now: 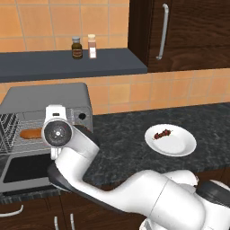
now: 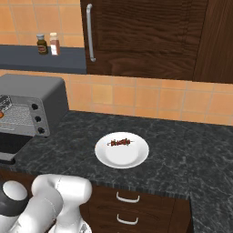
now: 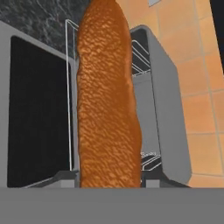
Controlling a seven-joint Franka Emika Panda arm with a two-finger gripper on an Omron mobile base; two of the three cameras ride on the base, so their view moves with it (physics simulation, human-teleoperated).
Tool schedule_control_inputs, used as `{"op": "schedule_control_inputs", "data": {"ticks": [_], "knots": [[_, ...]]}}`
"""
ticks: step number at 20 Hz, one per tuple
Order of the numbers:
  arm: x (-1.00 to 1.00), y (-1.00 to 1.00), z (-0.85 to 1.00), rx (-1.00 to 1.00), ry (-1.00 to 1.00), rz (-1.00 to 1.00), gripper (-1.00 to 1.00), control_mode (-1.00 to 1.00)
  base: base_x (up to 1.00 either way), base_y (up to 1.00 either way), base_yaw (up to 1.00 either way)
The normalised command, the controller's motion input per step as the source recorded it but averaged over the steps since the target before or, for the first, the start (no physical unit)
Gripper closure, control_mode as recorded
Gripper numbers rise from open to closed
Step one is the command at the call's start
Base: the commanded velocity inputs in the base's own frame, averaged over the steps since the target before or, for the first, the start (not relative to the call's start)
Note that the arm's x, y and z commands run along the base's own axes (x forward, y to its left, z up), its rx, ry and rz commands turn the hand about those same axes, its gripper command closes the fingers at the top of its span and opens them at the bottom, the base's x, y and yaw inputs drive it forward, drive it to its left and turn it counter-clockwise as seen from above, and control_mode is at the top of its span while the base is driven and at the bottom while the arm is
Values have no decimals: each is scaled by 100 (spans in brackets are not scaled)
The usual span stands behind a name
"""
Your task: Pick up the kebab skewer and baguette bread, and place them inside the toaster oven. Close the toaster oven door and start by setting the timer.
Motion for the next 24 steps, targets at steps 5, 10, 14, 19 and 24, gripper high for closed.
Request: {"op": "schedule_control_inputs", "data": {"ticks": [5, 10, 14, 19, 24], "knots": [[39, 5, 0, 0, 7, 0, 100, -100, 0, 0, 0], [37, 7, -6, 0, 6, 0, 100, -100, 0, 0, 0], [13, 6, -31, 0, 8, 0, 100, -100, 0, 0, 0], [16, 4, -12, 0, 8, 0, 100, -100, 0, 0, 0], [13, 14, -29, 0, 0, 0, 100, -100, 0, 0, 0]]}}
